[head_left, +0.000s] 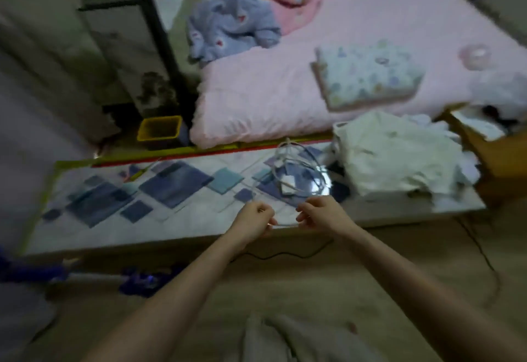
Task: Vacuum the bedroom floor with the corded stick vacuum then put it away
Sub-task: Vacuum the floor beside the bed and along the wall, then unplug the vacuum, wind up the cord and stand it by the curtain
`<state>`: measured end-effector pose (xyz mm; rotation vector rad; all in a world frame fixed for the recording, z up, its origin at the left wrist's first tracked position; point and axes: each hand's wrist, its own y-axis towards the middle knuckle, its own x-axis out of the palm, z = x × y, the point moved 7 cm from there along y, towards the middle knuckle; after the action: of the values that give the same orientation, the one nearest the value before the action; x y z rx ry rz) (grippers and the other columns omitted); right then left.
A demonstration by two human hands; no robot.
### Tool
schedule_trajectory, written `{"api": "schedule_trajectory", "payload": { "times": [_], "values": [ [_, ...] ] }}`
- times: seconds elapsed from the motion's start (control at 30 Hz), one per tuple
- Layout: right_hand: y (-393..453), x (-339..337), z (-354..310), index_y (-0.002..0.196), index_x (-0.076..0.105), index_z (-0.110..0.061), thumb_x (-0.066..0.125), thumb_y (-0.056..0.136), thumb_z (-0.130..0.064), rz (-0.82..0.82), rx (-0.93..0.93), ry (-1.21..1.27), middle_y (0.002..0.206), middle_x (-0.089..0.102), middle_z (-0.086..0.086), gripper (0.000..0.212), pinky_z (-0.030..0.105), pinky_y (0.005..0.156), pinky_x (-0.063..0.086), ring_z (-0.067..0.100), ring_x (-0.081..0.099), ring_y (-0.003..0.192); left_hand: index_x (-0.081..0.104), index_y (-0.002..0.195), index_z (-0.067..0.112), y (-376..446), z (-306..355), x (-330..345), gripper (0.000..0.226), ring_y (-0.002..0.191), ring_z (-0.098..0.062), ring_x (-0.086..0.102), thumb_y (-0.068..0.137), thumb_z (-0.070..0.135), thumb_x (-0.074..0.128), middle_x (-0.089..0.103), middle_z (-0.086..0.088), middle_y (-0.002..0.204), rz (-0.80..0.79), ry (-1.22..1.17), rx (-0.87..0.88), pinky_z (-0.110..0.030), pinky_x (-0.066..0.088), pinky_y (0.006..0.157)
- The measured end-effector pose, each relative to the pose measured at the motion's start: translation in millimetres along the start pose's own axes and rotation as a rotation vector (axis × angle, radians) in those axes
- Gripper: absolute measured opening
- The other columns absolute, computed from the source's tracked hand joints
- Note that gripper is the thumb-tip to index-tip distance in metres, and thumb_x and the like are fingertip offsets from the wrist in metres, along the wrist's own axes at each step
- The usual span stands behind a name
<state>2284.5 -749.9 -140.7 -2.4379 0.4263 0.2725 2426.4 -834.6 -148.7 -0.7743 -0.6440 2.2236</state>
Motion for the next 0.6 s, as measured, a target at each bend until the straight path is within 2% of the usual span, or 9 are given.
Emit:
{"api": "schedule_trajectory", "payload": {
  "times": [0.1, 0.2, 0.27, 0.33, 0.4, 0.47, 0.53, 0.6],
  "values": [
    [-24, -101, 100, 0.079, 0.066, 0.006, 0.053, 0.092, -0.014, 0.234, 0.119, 0.070, 0.072, 0.068, 0.018, 0.027, 0.038, 0.063, 0.053, 0.019, 0.060, 0.061, 0.064, 0.095, 0.008, 22, 49, 114, 0.019, 0.082, -0.025, 0.066, 0.096, 0.018, 0.049, 0.069, -0.009, 0.089, -0.193, 0.283, 0.102, -0.038, 0.055, 0.078],
    [-64, -183, 208, 0.073, 0.062, 0.002, 0.052, 0.090, -0.019, 0.399, 0.299, 0.139, 0.075, 0.066, 0.022, 0.029, 0.043, 0.067, 0.052, 0.033, 0.062, 0.068, 0.066, 0.096, 0.004, 30, 88, 239, 0.022, 0.074, -0.017, 0.059, 0.095, 0.017, 0.049, 0.068, -0.011, 0.087, -0.364, 0.552, 0.196, -0.028, 0.050, 0.072],
    [-93, -227, 276, 0.072, 0.057, -0.004, 0.050, 0.092, -0.019, 0.474, 0.413, 0.192, 0.078, 0.063, 0.024, 0.026, 0.043, 0.068, 0.050, 0.036, 0.061, 0.072, 0.066, 0.094, 0.009, 30, 109, 323, 0.020, 0.077, -0.016, 0.058, 0.095, 0.021, 0.050, 0.065, -0.006, 0.089, -0.467, 0.804, 0.288, -0.027, 0.047, 0.072],
    [-127, -266, 334, 0.070, 0.053, -0.012, 0.048, 0.094, -0.020, 0.561, 0.524, 0.234, 0.082, 0.064, 0.022, 0.026, 0.042, 0.071, 0.050, 0.037, 0.063, 0.081, 0.064, 0.099, 0.010, 26, 127, 407, 0.021, 0.091, -0.020, 0.060, 0.095, 0.026, 0.051, 0.065, -0.007, 0.101, -0.585, 0.992, 0.395, -0.029, 0.046, 0.079],
    [-167, -297, 379, 0.069, 0.049, -0.012, 0.047, 0.095, -0.018, 0.663, 0.622, 0.254, 0.077, 0.060, 0.020, 0.027, 0.037, 0.064, 0.044, 0.035, 0.059, 0.074, 0.062, 0.109, 0.009, 15, 139, 482, 0.026, 0.102, -0.022, 0.059, 0.095, 0.029, 0.050, 0.063, -0.007, 0.112, -0.688, 1.129, 0.485, -0.030, 0.046, 0.083],
    [-202, -314, 419, 0.070, 0.047, -0.010, 0.044, 0.097, -0.016, 0.727, 0.715, 0.264, 0.068, 0.051, 0.011, 0.028, 0.028, 0.054, 0.032, 0.023, 0.047, 0.061, 0.060, 0.112, 0.008, 0, 144, 547, 0.027, 0.104, -0.024, 0.058, 0.096, 0.027, 0.049, 0.062, -0.009, 0.114, -0.794, 1.237, 0.578, -0.030, 0.046, 0.083],
    [-229, -321, 464, 0.062, 0.040, -0.011, 0.043, 0.098, -0.015, 0.761, 0.812, 0.289, 0.060, 0.041, 0.002, 0.036, 0.021, 0.045, 0.026, 0.014, 0.038, 0.055, 0.059, 0.117, 0.009, -8, 139, 608, 0.030, 0.105, -0.024, 0.059, 0.097, 0.028, 0.048, 0.062, -0.009, 0.117, -0.891, 1.320, 0.646, -0.030, 0.048, 0.085],
    [-247, -326, 506, 0.059, 0.033, -0.016, 0.044, 0.096, -0.016, 0.789, 0.894, 0.310, 0.062, 0.040, 0.001, 0.039, 0.026, 0.053, 0.032, 0.020, 0.045, 0.063, 0.056, 0.125, 0.012, -7, 129, 662, 0.033, 0.105, -0.022, 0.060, 0.097, 0.030, 0.049, 0.061, -0.007, 0.120, -0.973, 1.394, 0.673, -0.033, 0.051, 0.090]
  ]
}}
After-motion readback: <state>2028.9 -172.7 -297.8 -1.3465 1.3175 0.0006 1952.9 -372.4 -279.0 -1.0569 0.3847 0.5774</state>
